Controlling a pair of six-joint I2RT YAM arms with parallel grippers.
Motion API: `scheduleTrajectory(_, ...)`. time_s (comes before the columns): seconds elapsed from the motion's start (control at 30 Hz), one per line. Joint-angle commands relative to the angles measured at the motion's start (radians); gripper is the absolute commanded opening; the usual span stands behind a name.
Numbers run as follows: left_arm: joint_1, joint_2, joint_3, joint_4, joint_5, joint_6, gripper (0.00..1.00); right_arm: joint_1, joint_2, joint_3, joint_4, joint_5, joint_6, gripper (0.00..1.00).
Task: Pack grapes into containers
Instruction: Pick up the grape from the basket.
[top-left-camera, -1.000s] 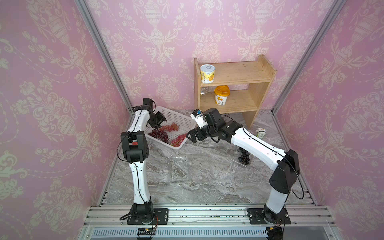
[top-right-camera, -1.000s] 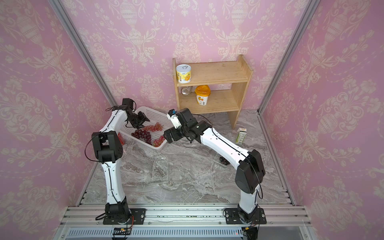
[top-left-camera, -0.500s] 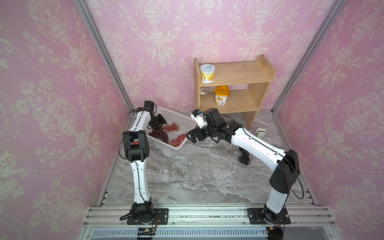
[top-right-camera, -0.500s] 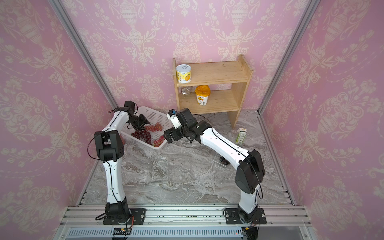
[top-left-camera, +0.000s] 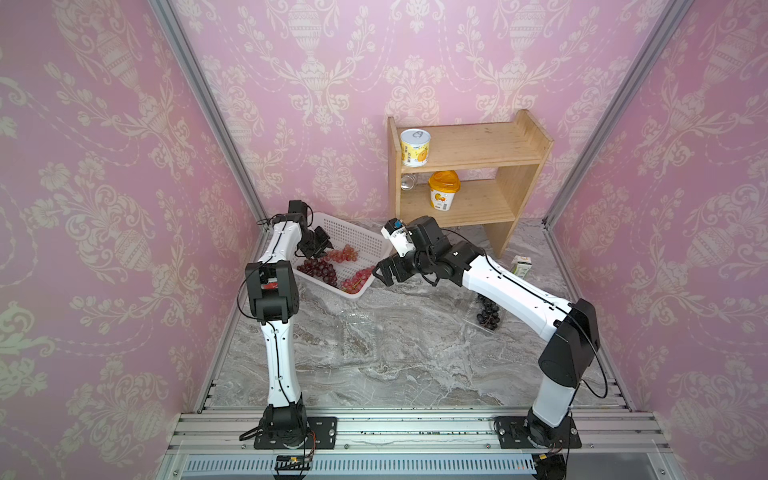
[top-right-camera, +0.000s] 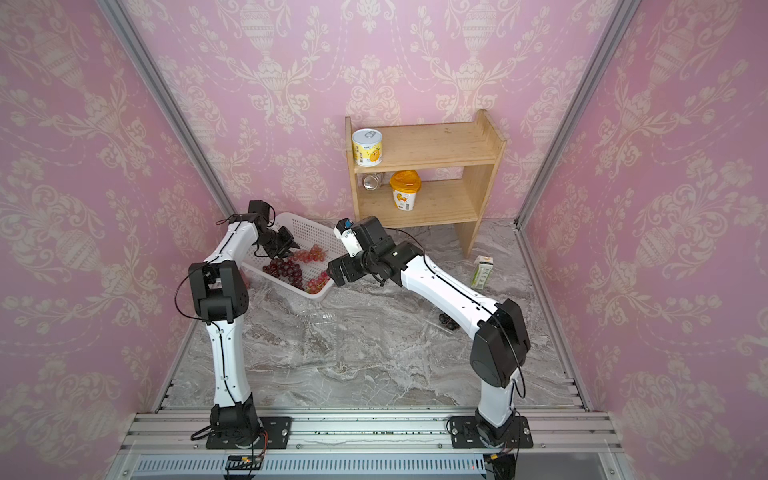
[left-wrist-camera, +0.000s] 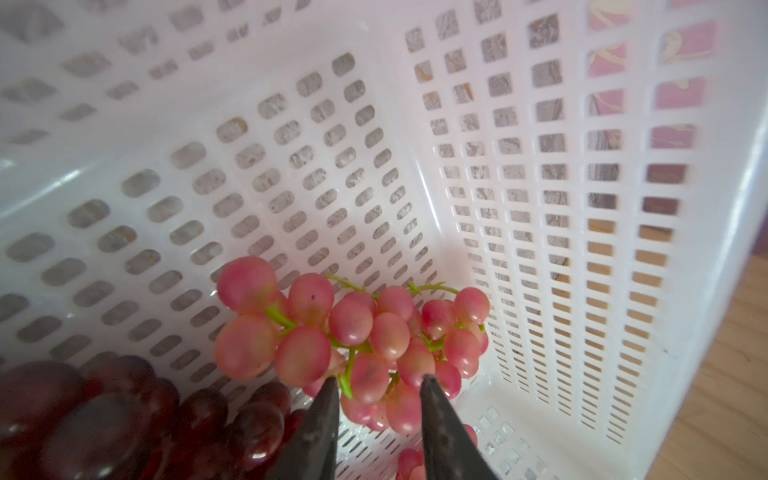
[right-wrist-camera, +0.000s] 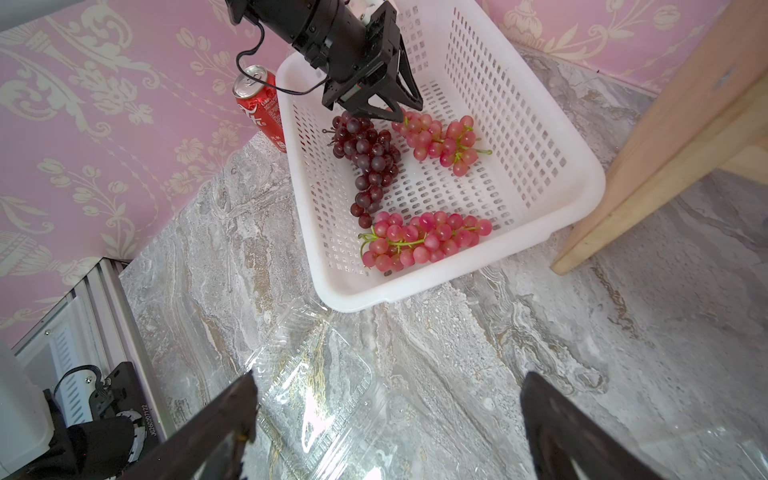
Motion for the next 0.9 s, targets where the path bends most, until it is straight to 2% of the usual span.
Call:
scheduleTrajectory(0.0,-0.006,0.009,0.032,-0.016,-0.015,0.008,0.36,0.007,0.016,-0.008,0.014,-0.005,0.018,0.99)
scheduleTrajectory(0.13,-0.006,0.048,0.087,-0.071,-0.027,0.026,0.35,0.008,0.017,-0.005,0.017,-0.008,0.022,1.0)
scheduleTrajectory(0.87,-0.005,0.036,0.021,-0.062,-0.044,0.049,0.35,0.008,0.014,-0.018,0.027,-0.017,0.036,0.99)
